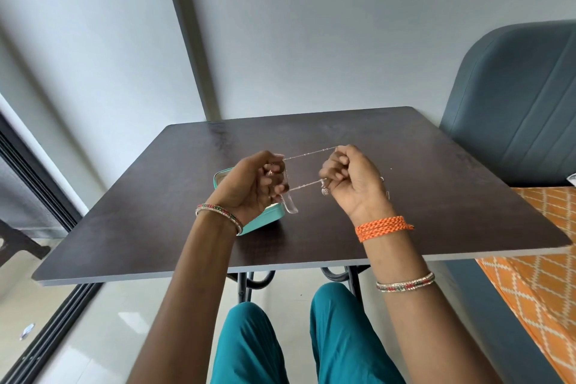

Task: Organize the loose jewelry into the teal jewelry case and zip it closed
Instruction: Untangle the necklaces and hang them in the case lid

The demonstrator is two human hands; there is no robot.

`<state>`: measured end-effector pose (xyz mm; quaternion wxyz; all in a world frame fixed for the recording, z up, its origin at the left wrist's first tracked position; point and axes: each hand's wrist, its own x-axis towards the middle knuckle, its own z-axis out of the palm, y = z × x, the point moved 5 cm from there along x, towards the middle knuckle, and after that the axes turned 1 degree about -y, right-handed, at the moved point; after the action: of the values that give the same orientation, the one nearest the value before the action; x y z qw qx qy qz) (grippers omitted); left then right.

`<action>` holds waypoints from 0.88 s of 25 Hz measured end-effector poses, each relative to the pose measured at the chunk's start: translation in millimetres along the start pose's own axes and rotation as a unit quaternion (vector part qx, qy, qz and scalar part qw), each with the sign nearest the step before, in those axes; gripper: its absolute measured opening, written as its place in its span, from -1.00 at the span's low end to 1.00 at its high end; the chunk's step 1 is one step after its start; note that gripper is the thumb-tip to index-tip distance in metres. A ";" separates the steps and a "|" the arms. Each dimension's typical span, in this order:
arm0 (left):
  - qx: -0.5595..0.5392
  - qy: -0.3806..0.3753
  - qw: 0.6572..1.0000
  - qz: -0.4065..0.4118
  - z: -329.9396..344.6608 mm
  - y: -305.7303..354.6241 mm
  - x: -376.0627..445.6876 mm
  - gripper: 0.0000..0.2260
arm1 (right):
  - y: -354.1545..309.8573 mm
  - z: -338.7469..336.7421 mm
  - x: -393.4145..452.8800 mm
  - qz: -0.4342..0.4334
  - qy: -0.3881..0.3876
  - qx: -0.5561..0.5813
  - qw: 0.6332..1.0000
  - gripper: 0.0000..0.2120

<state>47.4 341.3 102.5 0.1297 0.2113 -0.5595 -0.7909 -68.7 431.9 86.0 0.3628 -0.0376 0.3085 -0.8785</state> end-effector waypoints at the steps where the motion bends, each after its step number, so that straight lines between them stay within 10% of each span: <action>1: -0.047 0.003 0.999 0.003 -3.2 -0.5 1.0 -0.70 | -2.9 -1.5 2.7 -0.011 0.014 -0.005 1.000 -0.65; 4: -0.230 0.036 0.971 0.059 -10.3 0.4 3.1 -0.84 | -5.2 -4.7 4.1 -0.107 0.055 -0.156 0.980 -0.70; 6: -0.244 0.075 0.960 0.112 -14.9 5.9 2.8 -0.88 | -6.9 -0.5 -8.5 -0.207 0.041 -0.414 0.886 -0.80; 12: -0.066 0.061 0.990 0.112 4.1 10.5 3.5 -0.79 | -12.1 61.7 -38.6 -0.122 -0.249 -0.673 0.685 -0.82; 18: -0.077 -0.026 0.995 0.054 15.3 8.3 -4.7 -0.76 | -33.0 82.3 -25.1 -0.220 -0.228 -0.638 0.701 -0.83; 22: -0.083 -0.096 0.989 0.074 21.4 16.3 -20.8 -0.73 | -30.0 66.8 -14.8 -0.234 -0.191 -0.536 0.788 -0.83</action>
<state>54.9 362.7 127.8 0.1504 0.0810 -0.5158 -0.8395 -56.9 423.8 159.3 0.1190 -0.4643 0.6359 -0.6049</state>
